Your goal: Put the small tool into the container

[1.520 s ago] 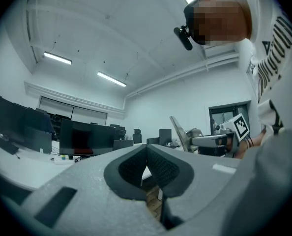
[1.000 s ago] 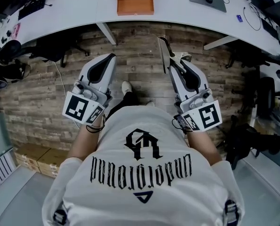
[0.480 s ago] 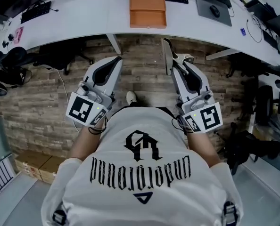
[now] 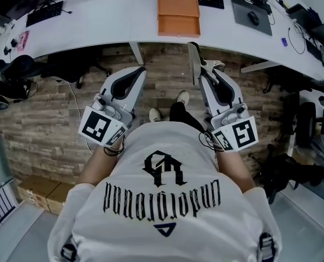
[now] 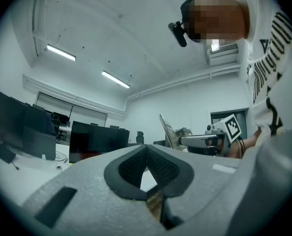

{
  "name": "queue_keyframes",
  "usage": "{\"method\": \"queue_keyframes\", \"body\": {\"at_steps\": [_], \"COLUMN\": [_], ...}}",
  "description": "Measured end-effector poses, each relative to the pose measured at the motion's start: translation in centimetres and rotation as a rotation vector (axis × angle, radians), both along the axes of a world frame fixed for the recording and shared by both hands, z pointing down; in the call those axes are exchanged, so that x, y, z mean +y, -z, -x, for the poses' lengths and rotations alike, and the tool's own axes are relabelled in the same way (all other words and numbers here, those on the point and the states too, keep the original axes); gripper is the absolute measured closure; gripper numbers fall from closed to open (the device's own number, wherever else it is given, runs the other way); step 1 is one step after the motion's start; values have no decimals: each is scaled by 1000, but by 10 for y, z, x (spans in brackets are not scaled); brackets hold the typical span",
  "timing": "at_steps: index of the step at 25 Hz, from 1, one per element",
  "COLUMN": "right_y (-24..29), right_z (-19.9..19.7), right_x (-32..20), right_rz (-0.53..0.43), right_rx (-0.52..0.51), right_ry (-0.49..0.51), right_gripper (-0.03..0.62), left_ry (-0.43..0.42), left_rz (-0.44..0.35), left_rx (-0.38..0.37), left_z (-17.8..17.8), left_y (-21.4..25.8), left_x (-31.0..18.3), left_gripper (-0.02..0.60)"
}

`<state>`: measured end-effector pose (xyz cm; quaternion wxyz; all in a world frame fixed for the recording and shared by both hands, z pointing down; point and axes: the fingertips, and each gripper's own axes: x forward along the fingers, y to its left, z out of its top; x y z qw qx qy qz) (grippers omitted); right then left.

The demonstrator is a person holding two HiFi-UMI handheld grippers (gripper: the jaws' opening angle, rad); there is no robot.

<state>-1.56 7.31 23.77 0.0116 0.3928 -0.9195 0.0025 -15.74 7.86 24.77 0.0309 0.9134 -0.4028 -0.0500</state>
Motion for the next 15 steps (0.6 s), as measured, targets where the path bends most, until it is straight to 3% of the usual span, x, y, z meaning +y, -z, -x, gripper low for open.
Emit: {"method": "queue_keyframes", "body": {"at_steps": [15], "right_y": [-7], "right_z": [-10], "right_x": [-48], "right_rz": [-4], "right_rx": [-14], "right_ry": [22], "right_gripper": [505], "left_ry": [25], "left_rz": [12], "left_rx": [-25], "left_z": [-8], "left_y": [-5], "left_x": [-37], "left_gripper": [568]}}
